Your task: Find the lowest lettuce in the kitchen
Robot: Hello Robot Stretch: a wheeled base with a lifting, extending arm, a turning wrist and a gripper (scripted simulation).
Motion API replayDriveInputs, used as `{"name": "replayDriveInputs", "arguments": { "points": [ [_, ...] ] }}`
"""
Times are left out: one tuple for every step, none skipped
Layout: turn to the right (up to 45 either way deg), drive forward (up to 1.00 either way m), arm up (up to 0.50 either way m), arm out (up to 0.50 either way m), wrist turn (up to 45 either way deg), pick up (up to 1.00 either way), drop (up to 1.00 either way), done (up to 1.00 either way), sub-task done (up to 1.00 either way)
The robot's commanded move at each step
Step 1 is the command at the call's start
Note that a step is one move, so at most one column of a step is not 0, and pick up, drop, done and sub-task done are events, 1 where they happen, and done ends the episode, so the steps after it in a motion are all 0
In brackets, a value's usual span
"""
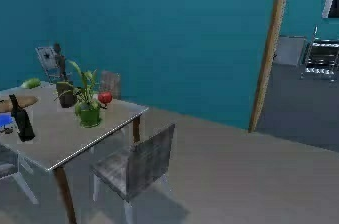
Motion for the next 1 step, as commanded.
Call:
{"name": "replayDriveInputs", "arguments": {
  "points": [
    [45.0, 0.0, 0.0, 0.0, 0.0, 0.0, 0.0, 0.0, 0.0]
  ]
}}
